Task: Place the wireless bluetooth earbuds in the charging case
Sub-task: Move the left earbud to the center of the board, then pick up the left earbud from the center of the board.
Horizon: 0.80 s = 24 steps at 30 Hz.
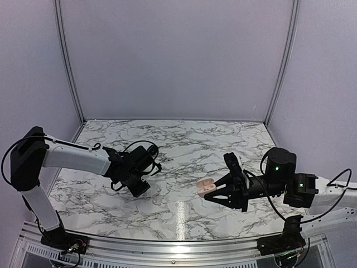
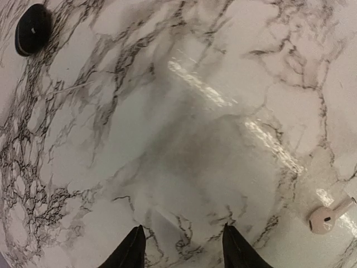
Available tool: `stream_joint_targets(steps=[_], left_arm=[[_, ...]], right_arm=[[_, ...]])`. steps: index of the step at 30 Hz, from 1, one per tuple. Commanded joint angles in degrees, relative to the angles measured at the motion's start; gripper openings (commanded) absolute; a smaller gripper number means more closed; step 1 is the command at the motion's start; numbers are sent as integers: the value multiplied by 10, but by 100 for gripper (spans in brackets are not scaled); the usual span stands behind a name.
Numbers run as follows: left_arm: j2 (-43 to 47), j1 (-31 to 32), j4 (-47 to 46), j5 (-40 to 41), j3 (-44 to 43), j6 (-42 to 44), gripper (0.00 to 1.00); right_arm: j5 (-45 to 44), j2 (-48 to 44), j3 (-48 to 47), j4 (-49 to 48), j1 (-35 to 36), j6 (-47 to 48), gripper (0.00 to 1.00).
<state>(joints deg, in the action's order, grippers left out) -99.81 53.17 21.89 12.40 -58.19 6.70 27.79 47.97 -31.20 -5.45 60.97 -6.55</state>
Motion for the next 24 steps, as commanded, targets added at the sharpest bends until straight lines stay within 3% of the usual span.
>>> stream_joint_targets(steps=[1, 7, 14, 24], left_arm=[[40, -20, -21, -7, 2, -88, 48], [87, -7, -34, -163, 30, -276, 43], [111, 23, -81, -160, 72, -491, 44], [45, 41, -109, -143, 57, -535, 36]], right_arm=[[-17, -14, -2, 2, 4, -14, 0], [-32, -15, 0, 7, 4, -25, 0], [-35, -12, 1, 3, 5, -28, 0], [-37, -10, -1, 10, 5, -26, 0]])
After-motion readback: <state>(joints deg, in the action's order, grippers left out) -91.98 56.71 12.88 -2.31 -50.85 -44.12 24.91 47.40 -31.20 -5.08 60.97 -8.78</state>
